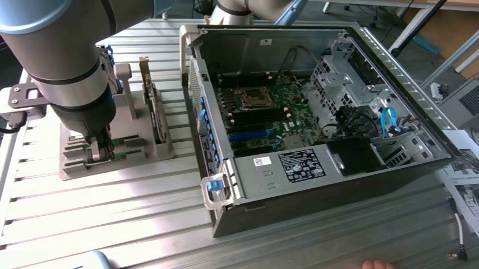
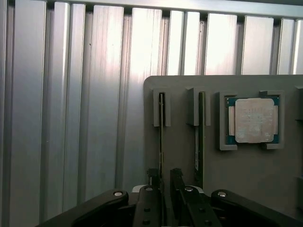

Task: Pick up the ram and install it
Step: 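Pick up the ram and move it above insertion slot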

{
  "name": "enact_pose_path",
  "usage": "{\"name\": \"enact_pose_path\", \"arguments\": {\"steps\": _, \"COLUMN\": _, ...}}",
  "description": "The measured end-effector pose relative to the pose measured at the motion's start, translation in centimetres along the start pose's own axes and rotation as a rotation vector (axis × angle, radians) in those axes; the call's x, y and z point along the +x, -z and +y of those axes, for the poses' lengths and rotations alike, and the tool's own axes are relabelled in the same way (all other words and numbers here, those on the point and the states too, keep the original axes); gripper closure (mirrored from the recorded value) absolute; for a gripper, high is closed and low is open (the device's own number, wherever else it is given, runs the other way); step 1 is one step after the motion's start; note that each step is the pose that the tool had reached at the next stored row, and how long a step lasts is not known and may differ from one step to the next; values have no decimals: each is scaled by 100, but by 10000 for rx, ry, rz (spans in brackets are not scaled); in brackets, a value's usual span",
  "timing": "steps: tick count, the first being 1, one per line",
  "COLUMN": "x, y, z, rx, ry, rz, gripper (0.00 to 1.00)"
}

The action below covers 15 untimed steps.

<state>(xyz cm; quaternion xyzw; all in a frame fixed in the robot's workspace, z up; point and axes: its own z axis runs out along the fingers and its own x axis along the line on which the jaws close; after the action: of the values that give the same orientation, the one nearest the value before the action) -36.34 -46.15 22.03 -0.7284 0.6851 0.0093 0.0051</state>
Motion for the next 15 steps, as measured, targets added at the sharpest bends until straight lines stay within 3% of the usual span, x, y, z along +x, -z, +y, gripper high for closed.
{"name": "enact_pose_path", "arguments": {"steps": 15, "x": 21, "y": -24, "z": 2, "rx": -2, "ry": -2, "rz": 2, "gripper": 76}}
